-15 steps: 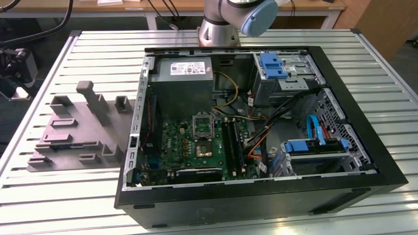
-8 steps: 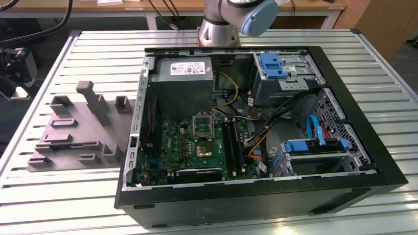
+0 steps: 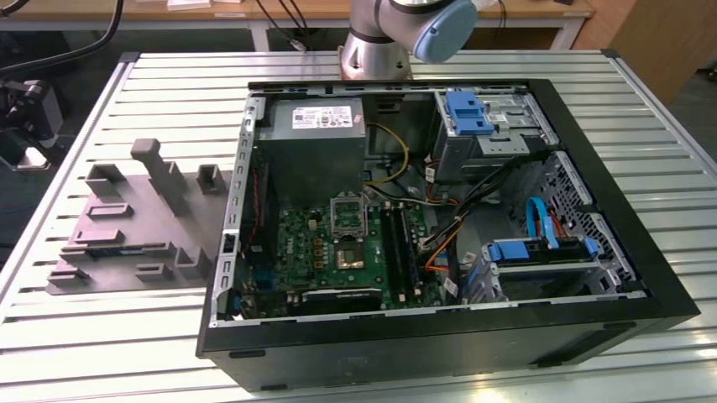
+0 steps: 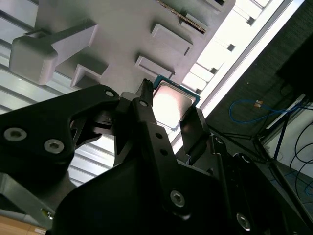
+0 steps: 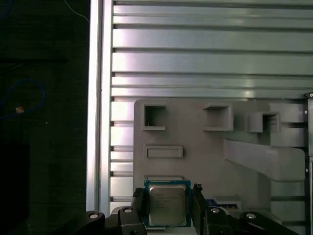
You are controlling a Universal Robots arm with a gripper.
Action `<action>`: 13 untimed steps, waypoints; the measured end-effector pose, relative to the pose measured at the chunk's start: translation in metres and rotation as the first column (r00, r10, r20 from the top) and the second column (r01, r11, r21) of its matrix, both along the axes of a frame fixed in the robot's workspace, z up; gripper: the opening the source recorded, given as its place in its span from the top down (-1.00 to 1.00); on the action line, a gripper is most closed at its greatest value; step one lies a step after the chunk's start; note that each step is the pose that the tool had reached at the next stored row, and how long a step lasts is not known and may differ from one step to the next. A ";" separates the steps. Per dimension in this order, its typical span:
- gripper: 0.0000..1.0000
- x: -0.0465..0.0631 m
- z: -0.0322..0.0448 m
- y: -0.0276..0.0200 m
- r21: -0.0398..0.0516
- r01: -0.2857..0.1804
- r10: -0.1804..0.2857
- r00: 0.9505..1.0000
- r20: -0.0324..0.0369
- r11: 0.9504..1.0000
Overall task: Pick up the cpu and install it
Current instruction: 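Pick up the cpu and move it towards the insertion slot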
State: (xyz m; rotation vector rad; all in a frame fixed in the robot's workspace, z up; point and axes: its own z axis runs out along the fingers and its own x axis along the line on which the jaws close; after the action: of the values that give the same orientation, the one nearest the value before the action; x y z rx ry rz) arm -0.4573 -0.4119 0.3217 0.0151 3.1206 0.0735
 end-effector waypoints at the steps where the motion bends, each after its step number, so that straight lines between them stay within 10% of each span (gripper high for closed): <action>1: 0.06 0.000 0.0004 0.0000 0.000 0.000 0.000 1.000 0.000 1.000; 13: 0.06 0.000 0.0076 0.0000 0.000 0.000 0.000 1.000 0.000 1.000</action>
State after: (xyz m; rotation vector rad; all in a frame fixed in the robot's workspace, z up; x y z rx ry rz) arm -0.4573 -0.4119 0.3293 0.0152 3.1205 0.0735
